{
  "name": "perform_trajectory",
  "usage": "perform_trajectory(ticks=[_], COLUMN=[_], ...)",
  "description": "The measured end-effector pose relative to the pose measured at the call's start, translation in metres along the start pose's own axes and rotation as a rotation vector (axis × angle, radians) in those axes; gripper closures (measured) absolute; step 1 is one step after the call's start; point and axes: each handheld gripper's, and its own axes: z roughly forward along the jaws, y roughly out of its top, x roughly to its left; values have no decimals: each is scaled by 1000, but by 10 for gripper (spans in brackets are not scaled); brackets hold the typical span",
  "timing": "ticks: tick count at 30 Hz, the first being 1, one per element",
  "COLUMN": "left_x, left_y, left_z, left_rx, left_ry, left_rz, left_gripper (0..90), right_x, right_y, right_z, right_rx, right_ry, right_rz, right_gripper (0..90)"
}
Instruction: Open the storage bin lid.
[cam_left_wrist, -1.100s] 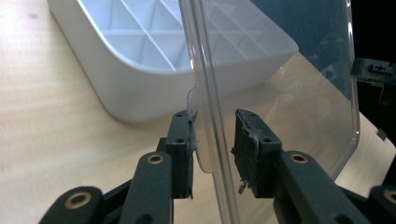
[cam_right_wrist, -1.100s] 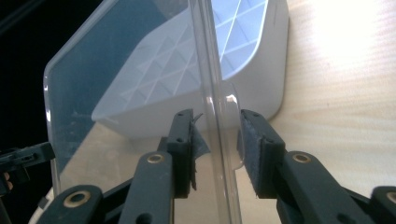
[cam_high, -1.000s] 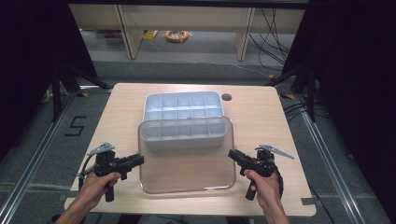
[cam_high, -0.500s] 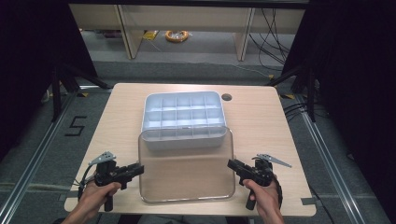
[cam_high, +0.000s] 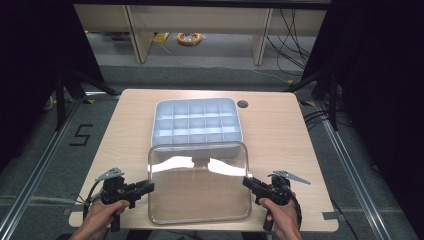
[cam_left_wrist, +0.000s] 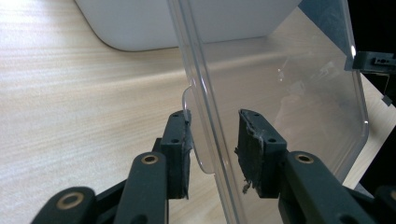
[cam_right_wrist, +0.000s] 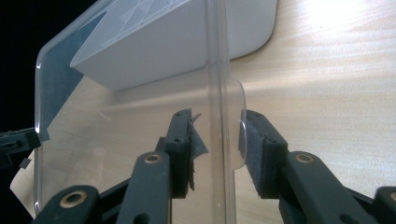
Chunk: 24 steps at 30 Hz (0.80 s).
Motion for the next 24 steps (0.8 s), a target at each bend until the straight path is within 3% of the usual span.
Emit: perform_trajectory(ticks=[2, 4, 5, 8, 9, 10, 11, 15, 24], left_x=[-3, -3, -2, -1, -1, 0, 0, 0, -1], left_y=[-1, -2, -3, -4, -4, -5, -6, -6, -12], left_z=[3, 3, 3, 4, 4, 4, 5, 3, 2], left_rx=[-23, -20, -17, -2, 3, 7, 0, 15, 40], left_ry=[-4, -5, -5, 2, -2, 2, 4, 5, 0], left_rz=[-31, -34, -35, -23, -26, -29, -28, -24, -25], left_gripper=[632, 628, 627, 619, 616, 612, 609, 606, 599], right_x=[-1, -2, -1, -3, -1, -1, 1, -1, 1], right_y=[-2, -4, -4, -5, -6, -6, -7, -9, -13], right_z=[0, 1, 0, 1, 0, 1, 1, 4, 2], right_rx=[1, 6, 12, 11, 28, 27, 41, 43, 53], right_ry=[-3, -14, -6, -10, -5, -14, -4, -11, -7], right_rz=[-10, -24, -6, -11, 13, -5, 35, -12, 4], right_gripper=[652, 652, 652, 652, 650, 648, 645, 641, 635])
